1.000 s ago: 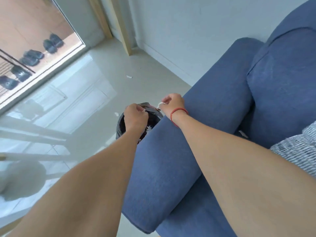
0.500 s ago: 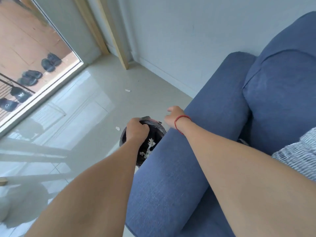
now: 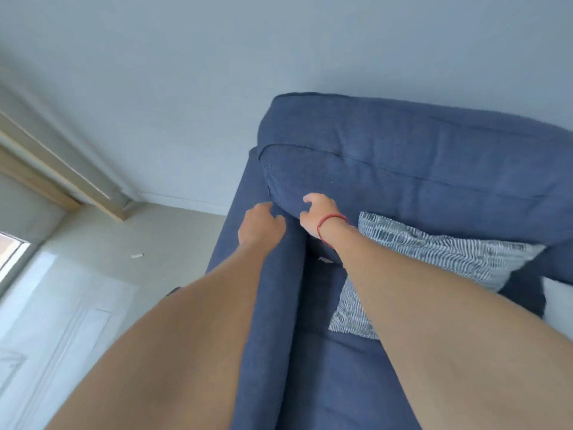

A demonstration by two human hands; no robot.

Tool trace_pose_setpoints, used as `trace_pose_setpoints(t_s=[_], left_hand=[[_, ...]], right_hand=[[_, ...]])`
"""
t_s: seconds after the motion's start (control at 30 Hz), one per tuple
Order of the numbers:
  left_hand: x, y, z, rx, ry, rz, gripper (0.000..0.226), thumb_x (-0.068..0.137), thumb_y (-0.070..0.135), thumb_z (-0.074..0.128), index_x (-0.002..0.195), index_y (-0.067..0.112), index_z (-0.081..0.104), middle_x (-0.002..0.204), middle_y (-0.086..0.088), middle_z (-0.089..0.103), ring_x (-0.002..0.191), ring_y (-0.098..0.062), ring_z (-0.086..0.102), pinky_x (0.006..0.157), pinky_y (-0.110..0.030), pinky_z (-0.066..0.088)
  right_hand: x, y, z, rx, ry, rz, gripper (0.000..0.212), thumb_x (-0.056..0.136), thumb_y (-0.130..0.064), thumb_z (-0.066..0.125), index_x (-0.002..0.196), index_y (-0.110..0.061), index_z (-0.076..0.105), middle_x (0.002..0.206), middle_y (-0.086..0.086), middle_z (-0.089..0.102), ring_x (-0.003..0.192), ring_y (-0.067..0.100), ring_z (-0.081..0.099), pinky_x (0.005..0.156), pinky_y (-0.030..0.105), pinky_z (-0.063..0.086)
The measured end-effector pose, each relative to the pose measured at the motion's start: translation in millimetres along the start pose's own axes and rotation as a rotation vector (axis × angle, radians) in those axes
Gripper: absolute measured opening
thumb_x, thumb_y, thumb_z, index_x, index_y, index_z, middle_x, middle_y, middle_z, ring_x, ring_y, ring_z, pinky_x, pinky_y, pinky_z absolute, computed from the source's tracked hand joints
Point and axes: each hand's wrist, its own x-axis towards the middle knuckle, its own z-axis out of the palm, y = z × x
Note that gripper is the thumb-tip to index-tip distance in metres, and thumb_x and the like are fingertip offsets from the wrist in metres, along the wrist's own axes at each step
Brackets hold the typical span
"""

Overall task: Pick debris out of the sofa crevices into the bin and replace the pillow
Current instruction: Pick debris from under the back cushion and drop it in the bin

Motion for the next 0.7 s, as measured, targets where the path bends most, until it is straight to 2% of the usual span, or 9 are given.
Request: trace_pose_setpoints(t_s=[0.03, 0.07, 0.17, 0.27, 0.4, 0.47, 0.53, 0.6, 0.7], left_hand=[[-2.9, 16.4, 13.2, 0.005, -0.016, 0.031, 0.042, 0.087, 0.025, 0.051, 0.128, 0.016, 0.054, 0.110, -0.003, 0.065, 0.086, -0.023, 0.060, 0.070, -0.033, 0.052], [-5.4, 32.0, 27.6, 0.016, -0.038, 0.064, 0.046, 0.088, 0.025, 0.051, 0.133, 0.017, 0.049, 0.115, -0.004, 0.064, 0.093, -0.023, 0.059, 0.074, -0.035, 0.053], [-13.6, 72.7, 72.4, 0.077, -0.101, 0.147, 0.061, 0.090, 0.026, 0.049, 0.148, 0.020, 0.030, 0.140, -0.005, 0.051, 0.126, -0.026, 0.049, 0.092, -0.040, 0.050], [-27.7, 101.3, 125.7, 0.108, -0.176, 0.220, 0.063, 0.091, 0.025, 0.052, 0.149, 0.017, 0.027, 0.146, -0.007, 0.045, 0.131, -0.028, 0.045, 0.099, -0.043, 0.047], [-53.1, 122.7, 191.0, 0.218, -0.209, 0.401, 0.066, 0.088, 0.021, 0.056, 0.148, 0.013, 0.029, 0.157, -0.008, 0.025, 0.143, -0.026, 0.026, 0.112, -0.043, 0.035], [-61.5, 126.9, 213.5, 0.333, -0.178, 0.472, 0.069, 0.086, 0.023, 0.060, 0.147, 0.014, 0.028, 0.160, -0.008, 0.015, 0.147, -0.028, 0.013, 0.115, -0.045, 0.029], [-68.1, 126.7, 229.3, 0.485, -0.121, 0.504, 0.073, 0.086, 0.026, 0.060, 0.148, 0.015, 0.023, 0.162, -0.007, 0.005, 0.149, -0.029, 0.001, 0.121, -0.045, 0.014], [-73.1, 127.9, 239.6, 0.598, -0.103, 0.515, 0.074, 0.088, 0.024, 0.057, 0.149, 0.015, 0.017, 0.162, -0.006, -0.003, 0.149, -0.026, -0.008, 0.122, -0.045, -0.001], [-77.1, 136.8, 243.1, 0.666, -0.173, 0.469, 0.080, 0.086, 0.023, 0.060, 0.150, 0.010, 0.012, 0.162, -0.007, 0.005, 0.150, -0.025, -0.003, 0.122, -0.046, 0.000]], right_hand=[[1.7, 19.1, -15.0, 0.008, 0.021, 0.014, 0.046, 0.090, -0.006, 0.050, 0.136, -0.006, 0.048, 0.144, 0.014, 0.044, 0.129, 0.031, 0.048, 0.105, 0.035, 0.039], [3.8, 38.7, -28.9, 0.010, 0.043, 0.026, 0.048, 0.090, -0.005, 0.051, 0.138, -0.008, 0.047, 0.146, 0.013, 0.043, 0.130, 0.030, 0.047, 0.107, 0.033, 0.038], [7.9, 97.8, -63.6, -0.010, 0.115, 0.051, 0.046, 0.086, 0.000, 0.055, 0.131, -0.006, 0.054, 0.140, 0.013, 0.051, 0.128, 0.029, 0.050, 0.105, 0.029, 0.039], [0.7, 159.5, -86.2, -0.037, 0.215, 0.094, 0.034, 0.082, 0.000, 0.058, 0.116, 0.001, 0.062, 0.128, 0.018, 0.059, 0.120, 0.033, 0.055, 0.104, 0.035, 0.043], [-13.9, 235.8, -100.7, -0.197, 0.344, 0.112, 0.039, 0.080, -0.005, 0.061, 0.119, -0.006, 0.060, 0.130, 0.011, 0.058, 0.122, 0.032, 0.053, 0.104, 0.039, 0.042], [-18.9, 264.9, -101.9, -0.330, 0.355, 0.104, 0.043, 0.079, -0.008, 0.064, 0.121, -0.010, 0.057, 0.129, 0.006, 0.057, 0.125, 0.028, 0.049, 0.110, 0.042, 0.034], [-25.9, 289.3, -100.3, -0.402, 0.321, 0.110, 0.056, 0.079, -0.014, 0.068, 0.132, -0.012, 0.047, 0.140, 0.005, 0.046, 0.137, 0.025, 0.036, 0.119, 0.046, 0.016], [-31.3, 308.1, -101.7, -0.449, 0.282, 0.106, 0.075, 0.079, -0.014, 0.070, 0.144, -0.015, 0.032, 0.155, 0.004, 0.026, 0.148, 0.022, 0.016, 0.122, 0.049, 0.003], [-34.0, 319.7, -109.9, -0.537, 0.251, 0.141, 0.090, 0.077, -0.003, 0.069, 0.150, -0.016, 0.017, 0.162, 0.004, 0.007, 0.151, 0.021, 0.000, 0.121, 0.050, -0.001]])
